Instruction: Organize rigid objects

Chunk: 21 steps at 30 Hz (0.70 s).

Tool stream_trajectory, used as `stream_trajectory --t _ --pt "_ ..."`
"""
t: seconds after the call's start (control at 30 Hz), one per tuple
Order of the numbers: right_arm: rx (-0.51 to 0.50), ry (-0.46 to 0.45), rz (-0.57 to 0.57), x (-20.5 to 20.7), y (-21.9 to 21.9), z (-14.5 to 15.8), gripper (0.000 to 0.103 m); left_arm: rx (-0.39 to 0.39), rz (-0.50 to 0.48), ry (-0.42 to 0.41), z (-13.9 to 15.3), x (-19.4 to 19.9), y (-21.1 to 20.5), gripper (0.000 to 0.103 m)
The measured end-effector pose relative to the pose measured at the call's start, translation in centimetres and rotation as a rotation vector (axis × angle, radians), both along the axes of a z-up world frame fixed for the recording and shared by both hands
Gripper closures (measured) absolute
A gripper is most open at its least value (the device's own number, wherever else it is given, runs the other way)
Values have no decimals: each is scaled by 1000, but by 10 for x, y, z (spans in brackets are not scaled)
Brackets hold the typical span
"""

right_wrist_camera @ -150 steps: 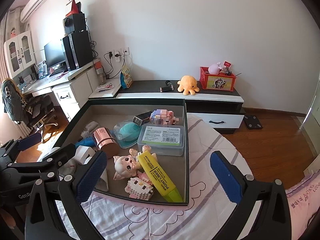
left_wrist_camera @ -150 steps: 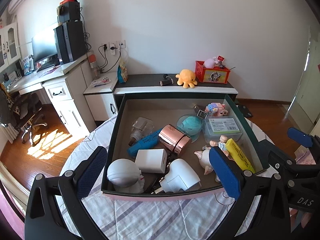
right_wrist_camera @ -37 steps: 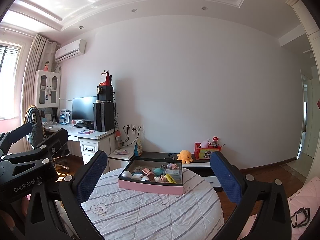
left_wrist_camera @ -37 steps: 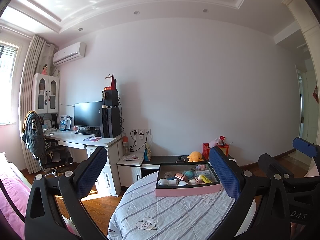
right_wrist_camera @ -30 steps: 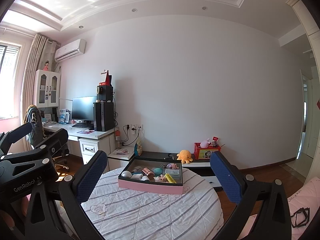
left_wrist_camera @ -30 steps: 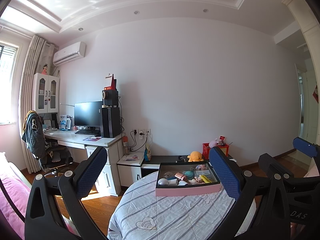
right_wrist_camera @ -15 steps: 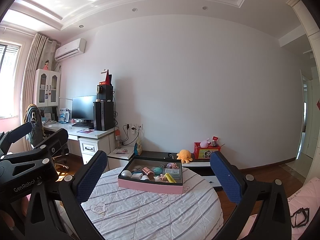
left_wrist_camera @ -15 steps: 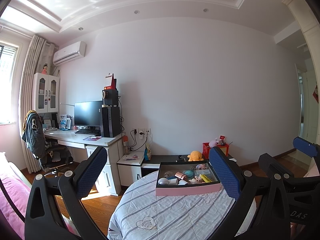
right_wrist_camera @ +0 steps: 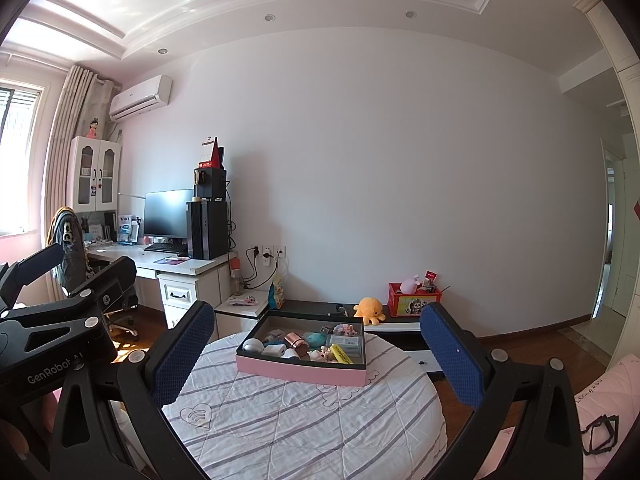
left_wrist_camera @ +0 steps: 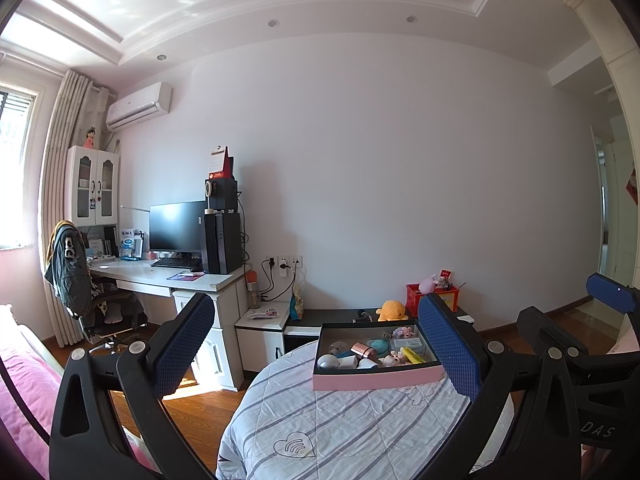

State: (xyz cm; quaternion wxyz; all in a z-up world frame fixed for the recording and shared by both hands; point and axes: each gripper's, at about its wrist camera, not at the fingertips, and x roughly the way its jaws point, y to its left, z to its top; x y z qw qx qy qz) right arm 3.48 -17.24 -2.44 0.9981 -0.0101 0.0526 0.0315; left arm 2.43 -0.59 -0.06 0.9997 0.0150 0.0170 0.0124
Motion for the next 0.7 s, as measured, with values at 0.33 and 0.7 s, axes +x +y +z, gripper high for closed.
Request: stream_trajectory --t 0.33,0.7 --pt "-3 3 -2 0 2 -3 0 -1 -1 4 -2 0 0 0" --pt "-6 6 1 -2 3 -5 0 5 4 7 -10 1 1 0"
